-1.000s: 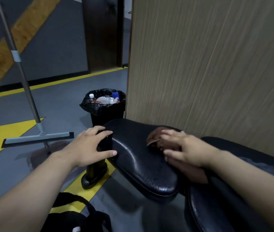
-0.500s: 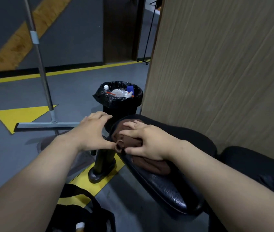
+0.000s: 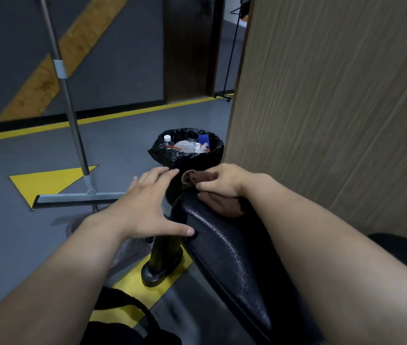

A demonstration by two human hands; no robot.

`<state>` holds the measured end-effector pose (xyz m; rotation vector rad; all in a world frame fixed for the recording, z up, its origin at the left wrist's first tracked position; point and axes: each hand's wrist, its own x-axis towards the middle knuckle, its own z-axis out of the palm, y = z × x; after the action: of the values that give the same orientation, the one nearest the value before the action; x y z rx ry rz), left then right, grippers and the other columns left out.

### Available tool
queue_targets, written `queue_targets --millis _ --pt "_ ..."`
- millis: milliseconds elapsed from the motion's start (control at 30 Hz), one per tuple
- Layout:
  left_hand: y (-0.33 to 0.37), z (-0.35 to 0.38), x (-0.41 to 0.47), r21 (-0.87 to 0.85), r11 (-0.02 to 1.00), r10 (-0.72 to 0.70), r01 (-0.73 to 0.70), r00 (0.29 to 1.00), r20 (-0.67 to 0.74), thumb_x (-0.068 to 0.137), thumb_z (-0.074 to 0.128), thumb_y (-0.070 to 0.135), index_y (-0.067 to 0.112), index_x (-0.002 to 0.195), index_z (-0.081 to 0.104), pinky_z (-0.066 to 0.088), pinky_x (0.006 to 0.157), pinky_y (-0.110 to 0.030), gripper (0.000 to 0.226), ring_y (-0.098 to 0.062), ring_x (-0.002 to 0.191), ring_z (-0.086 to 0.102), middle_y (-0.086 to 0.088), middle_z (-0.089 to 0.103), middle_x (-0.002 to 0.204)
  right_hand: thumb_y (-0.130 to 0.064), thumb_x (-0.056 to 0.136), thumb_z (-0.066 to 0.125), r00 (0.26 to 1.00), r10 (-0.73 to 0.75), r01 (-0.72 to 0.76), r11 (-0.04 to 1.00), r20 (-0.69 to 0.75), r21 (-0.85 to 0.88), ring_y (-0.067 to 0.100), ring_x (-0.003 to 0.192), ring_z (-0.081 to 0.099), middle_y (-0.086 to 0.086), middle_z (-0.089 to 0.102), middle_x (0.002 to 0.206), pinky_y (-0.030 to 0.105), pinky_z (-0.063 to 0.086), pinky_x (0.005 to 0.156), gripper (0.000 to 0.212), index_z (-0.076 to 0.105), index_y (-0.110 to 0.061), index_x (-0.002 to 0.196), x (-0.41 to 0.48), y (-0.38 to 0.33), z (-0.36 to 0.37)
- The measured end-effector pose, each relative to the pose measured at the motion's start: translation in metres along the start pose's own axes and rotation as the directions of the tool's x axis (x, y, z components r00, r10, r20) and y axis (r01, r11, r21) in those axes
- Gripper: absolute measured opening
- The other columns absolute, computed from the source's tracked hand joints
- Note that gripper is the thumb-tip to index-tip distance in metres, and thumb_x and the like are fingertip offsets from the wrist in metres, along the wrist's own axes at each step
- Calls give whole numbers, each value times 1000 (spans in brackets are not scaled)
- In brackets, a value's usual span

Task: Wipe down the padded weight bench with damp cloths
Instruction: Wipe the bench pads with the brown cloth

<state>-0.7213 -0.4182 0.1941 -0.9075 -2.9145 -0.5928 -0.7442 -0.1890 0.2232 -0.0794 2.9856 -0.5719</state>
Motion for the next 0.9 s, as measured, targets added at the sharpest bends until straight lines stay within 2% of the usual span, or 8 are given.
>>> queue_targets --millis 167,367,500,600,667,767,900 --pt "22 5 6 -1 998 70 -70 997 11 47 56 96 34 156 11 18 121 -49 133 -17 147 14 8 16 159 -60 83 62 989 145 -145 988 -6 -55 20 104 65 -2 72 108 28 49 92 42 72 -30 111 -35 54 -24" --pt "56 24 17 14 992 125 -127 987 103 59 48 96 34 154 23 19 120 -43 116 -16 145 17 10 20 158 -64 85 58 992 123 -120 987 20 -106 15 115 59 -10 69 118 22 41 91 49 58 -43 129 -86 88 -40" --pt "68 32 22 6 991 131 -133 981 145 54 39 99 36 151 31 22 119 -43 116 -15 145 19 9 23 157 -66 84 58 978 206 -202 973 31 -112 15 121 56 -9 65 127 22 40 98 56 53 -43 135 -112 104 -50" --pt "69 34 24 -7 992 129 -129 983 134 53 39 100 35 149 33 25 118 -42 117 -15 143 21 9 27 154 -67 84 56 952 305 -303 947 6 -108 18 121 57 -6 66 126 23 40 94 56 53 -44 135 -131 117 -57" --pt "68 35 24 -7 991 137 -137 983 121 52 38 101 34 149 35 27 116 -41 117 -15 141 24 10 29 153 -70 85 52 923 384 -384 916 -23 -121 23 119 58 0 66 125 25 41 90 57 56 -39 133 -146 128 -59" --pt "67 37 24 -3 991 136 -137 985 109 51 38 101 34 148 37 28 116 -41 117 -15 141 25 10 31 152 -69 91 42 869 492 -494 862 -44 -112 30 121 56 9 64 128 28 40 90 65 59 -19 128 -170 140 -55" --pt "68 38 25 0 992 125 -125 987 100 50 40 102 36 146 38 30 114 -40 117 -15 140 27 11 33 150 -64 97 32 850 524 -522 829 -47 -199 35 124 52 20 56 134 31 39 95 72 52 -5 132 -190 120 -50"
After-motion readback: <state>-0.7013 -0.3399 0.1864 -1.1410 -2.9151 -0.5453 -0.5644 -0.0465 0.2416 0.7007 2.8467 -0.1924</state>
